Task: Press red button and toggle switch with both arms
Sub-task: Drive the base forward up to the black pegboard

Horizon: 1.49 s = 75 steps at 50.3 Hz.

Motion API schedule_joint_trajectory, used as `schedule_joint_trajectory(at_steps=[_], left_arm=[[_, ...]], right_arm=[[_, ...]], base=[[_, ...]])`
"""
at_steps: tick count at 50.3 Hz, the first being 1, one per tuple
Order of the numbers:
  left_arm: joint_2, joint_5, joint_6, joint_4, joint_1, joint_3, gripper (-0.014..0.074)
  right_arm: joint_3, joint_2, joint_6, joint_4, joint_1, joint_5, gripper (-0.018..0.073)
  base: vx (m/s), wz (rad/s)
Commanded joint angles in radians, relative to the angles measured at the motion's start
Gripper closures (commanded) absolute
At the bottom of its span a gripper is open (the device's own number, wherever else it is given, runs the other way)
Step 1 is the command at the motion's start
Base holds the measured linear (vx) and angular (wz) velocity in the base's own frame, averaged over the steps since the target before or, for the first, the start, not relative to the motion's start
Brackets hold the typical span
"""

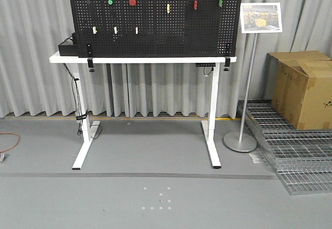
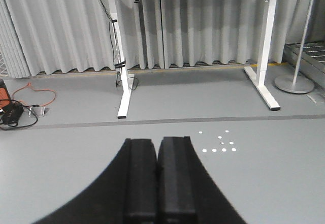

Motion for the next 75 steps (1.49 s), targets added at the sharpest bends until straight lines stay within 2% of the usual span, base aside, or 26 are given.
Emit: schedule_joint_trajectory(at_steps=[1, 46, 75], left_arm=[[-0.014, -0.082, -0.007, -0.006, -0.002, 0.028, 0.0595], [-0.014, -0.081, -0.007, -0.006, -0.002, 0.028, 0.0595], [-0.014, -0.081, -0.007, -0.006, -0.002, 0.028, 0.0595]], right_arm=[[0.011, -0.016, -0.005, -0.004, -0.007, -0.076, 0.0562], [0.011, -0.016, -0.004, -0.004, -0.007, -0.076, 0.0562], [0.011, -0.016, -0.004, -0.004, -0.007, -0.076, 0.0562]], base=[[0.0, 0.0], [0.02, 0.0], [0.25, 0.06]])
